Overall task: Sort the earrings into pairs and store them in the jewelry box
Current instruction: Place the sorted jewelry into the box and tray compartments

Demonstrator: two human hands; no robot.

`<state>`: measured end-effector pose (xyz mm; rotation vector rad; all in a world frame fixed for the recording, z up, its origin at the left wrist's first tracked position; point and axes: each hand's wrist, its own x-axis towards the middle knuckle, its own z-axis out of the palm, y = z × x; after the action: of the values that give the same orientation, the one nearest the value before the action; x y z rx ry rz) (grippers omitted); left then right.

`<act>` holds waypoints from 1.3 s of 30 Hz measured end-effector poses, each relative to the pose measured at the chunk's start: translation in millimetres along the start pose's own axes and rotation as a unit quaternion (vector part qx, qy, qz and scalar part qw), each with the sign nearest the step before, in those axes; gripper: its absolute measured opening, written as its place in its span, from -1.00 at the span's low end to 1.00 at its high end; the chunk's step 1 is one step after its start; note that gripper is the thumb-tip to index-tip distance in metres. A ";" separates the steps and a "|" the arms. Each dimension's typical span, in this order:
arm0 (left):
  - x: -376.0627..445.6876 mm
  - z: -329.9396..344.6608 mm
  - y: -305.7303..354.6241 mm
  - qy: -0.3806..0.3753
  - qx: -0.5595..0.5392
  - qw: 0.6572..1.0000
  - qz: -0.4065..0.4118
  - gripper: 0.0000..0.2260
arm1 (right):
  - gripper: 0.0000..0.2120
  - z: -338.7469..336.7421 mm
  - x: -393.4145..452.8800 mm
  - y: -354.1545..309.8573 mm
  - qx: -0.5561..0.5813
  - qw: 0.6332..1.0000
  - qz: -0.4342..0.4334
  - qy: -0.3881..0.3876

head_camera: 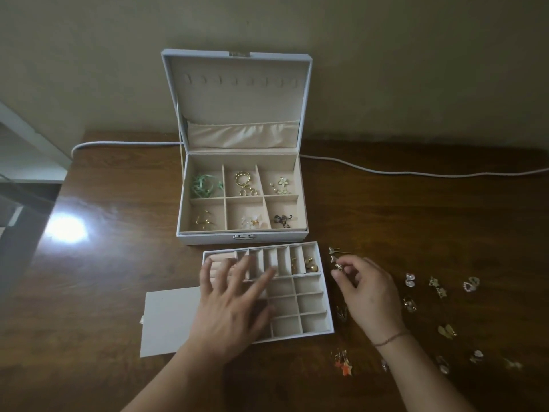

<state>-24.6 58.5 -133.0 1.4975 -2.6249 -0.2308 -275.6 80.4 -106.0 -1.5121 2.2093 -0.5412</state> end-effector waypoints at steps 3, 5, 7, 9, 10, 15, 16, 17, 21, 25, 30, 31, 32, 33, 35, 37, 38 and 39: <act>2.6 2.2 0.2 -0.040 0.034 0.998 0.025 -0.44 | -0.82 9.2 4.1 -29.2 0.056 0.995 -0.074 -0.021; 3.4 2.4 0.6 -0.055 0.037 0.997 0.028 -0.44 | -0.82 21.4 8.6 -46.0 0.059 0.991 -0.107 -0.053; 4.6 0.8 1.5 -0.062 0.038 0.997 0.028 -0.45 | -0.82 33.7 14.0 -55.0 0.046 0.990 -0.117 -0.067; 5.8 -0.1 1.8 -0.069 0.038 0.997 0.024 -0.44 | -0.81 41.4 17.5 -59.8 0.029 0.991 -0.110 -0.065; 6.3 -0.6 2.3 -0.073 0.037 0.996 0.021 -0.44 | -0.80 43.4 18.9 -60.5 0.021 0.992 -0.107 -0.059; 6.0 -1.3 2.7 -0.088 0.026 0.996 0.013 -0.43 | -0.77 45.3 22.0 -60.2 -0.007 0.992 -0.109 -0.058; 6.0 -0.9 2.5 -0.089 0.024 0.996 0.012 -0.43 | -0.78 44.7 22.5 -60.0 -0.009 0.992 -0.112 -0.060; 5.8 -0.7 2.1 -0.089 0.023 0.996 0.012 -0.43 | -0.80 43.2 22.5 -59.3 0.000 0.992 -0.115 -0.059; 5.4 -1.4 -1.5 -0.093 0.007 0.996 0.016 -0.46 | -0.87 27.8 17.8 -37.6 0.094 0.991 -0.077 0.050; 4.8 -3.5 -2.3 -0.070 -0.042 0.997 -0.004 -0.49 | -0.70 5.3 24.6 5.4 0.054 0.994 0.079 0.055; 4.2 -1.5 -2.2 -0.025 -0.085 0.996 -0.008 -0.52 | -0.59 -5.5 40.5 21.2 -0.116 0.990 0.023 -0.076; 3.8 -0.9 -2.6 -0.020 -0.091 0.996 -0.010 -0.51 | -0.65 -5.5 42.3 22.3 -0.130 0.989 0.012 -0.064; 3.3 -0.4 -3.2 -0.016 -0.097 0.995 -0.017 -0.50 | -0.73 -4.5 43.3 23.6 -0.140 0.989 0.004 -0.047; 2.7 0.0 -3.9 -0.011 -0.107 0.994 -0.026 -0.49 | -0.81 -3.4 43.3 24.8 -0.145 0.989 -0.001 -0.032; 1.5 1.1 -5.5 0.007 -0.141 0.989 -0.045 -0.48 | -0.90 0.0 40.5 27.0 -0.140 0.990 -0.003 -0.013; 0.2 1.9 -6.7 0.037 -0.183 0.980 -0.060 -0.50 | -0.93 3.1 36.4 27.7 -0.124 0.992 0.003 0.003; -0.4 2.1 -7.0 0.056 -0.205 0.975 -0.067 -0.51 | -0.95 4.5 34.3 27.1 -0.122 0.992 0.004 0.008; -0.8 2.2 -7.2 0.075 -0.225 0.969 -0.073 -0.53 | -0.96 5.2 32.8 25.4 -0.129 0.992 0.004 0.012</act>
<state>-18.5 55.8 -136.5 1.4754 -2.1535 -0.6487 -303.4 57.8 -127.5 -1.6276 2.3758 -0.2793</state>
